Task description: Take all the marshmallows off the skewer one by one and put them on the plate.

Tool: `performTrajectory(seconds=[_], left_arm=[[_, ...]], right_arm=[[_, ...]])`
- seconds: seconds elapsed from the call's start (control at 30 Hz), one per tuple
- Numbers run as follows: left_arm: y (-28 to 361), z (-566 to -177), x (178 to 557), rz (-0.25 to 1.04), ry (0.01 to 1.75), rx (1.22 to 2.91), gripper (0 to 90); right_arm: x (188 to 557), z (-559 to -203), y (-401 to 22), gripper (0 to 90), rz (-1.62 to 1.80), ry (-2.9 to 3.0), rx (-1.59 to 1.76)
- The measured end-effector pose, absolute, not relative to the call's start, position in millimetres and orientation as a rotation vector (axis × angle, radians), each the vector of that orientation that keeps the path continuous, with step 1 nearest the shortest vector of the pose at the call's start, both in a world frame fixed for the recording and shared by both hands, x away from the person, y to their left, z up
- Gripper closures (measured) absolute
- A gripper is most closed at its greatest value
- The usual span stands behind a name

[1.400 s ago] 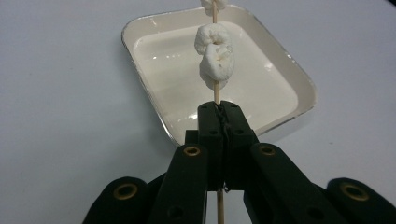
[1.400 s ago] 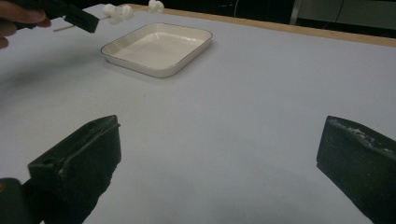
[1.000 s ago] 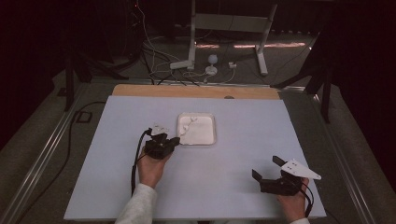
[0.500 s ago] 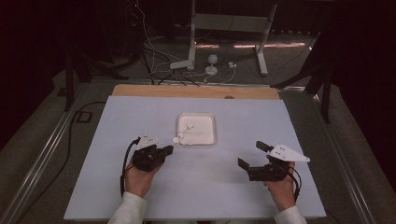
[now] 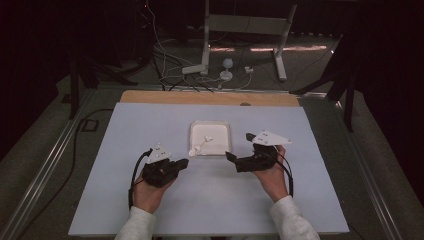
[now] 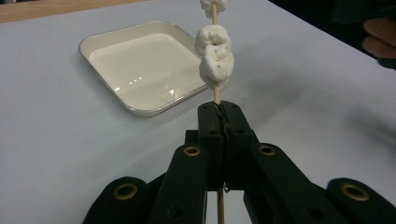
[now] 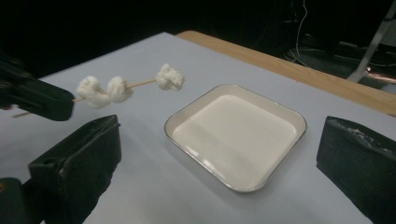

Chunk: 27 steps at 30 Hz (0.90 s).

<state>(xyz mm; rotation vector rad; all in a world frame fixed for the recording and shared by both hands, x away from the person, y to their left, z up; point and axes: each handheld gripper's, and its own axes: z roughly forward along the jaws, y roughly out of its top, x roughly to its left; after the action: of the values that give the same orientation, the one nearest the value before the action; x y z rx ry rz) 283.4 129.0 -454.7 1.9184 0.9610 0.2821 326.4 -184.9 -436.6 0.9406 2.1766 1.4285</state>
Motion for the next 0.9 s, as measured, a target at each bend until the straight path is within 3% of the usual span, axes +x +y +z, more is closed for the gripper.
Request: performTrajectory(seconds=[0.2, 0.33, 0.37, 0.4, 0.43, 0.63, 0.9], left_arm=[[126, -453, 282, 0.272, 0.942, 1.929, 89.5], [122, -453, 281, 0.262, 0.934, 1.934, 89.5], [122, -453, 281, 0.261, 0.933, 1.936, 89.5], [121, -453, 281, 0.260, 0.932, 1.936, 89.5], [121, -453, 281, 0.257, 0.930, 1.937, 89.5], [118, -453, 280, 0.257, 0.923, 1.951, 89.5], [116, -453, 280, 0.249, 0.917, 1.961, 89.6]], right_arm=[[332, -439, -161, 8.8, 1.341, 2.195, 0.873], [335, -440, -146, 23.1, 1.248, 2.176, 0.854], [335, -440, -146, 23.1, 1.248, 2.176, 0.854], [335, -441, -140, 31.8, 1.214, 2.183, 0.813], [335, -441, -140, 31.8, 1.214, 2.183, 0.813], [332, -446, -124, 53.8, 1.124, 2.203, 0.699], [333, -449, -120, 67.4, 1.116, 2.216, 0.666]])
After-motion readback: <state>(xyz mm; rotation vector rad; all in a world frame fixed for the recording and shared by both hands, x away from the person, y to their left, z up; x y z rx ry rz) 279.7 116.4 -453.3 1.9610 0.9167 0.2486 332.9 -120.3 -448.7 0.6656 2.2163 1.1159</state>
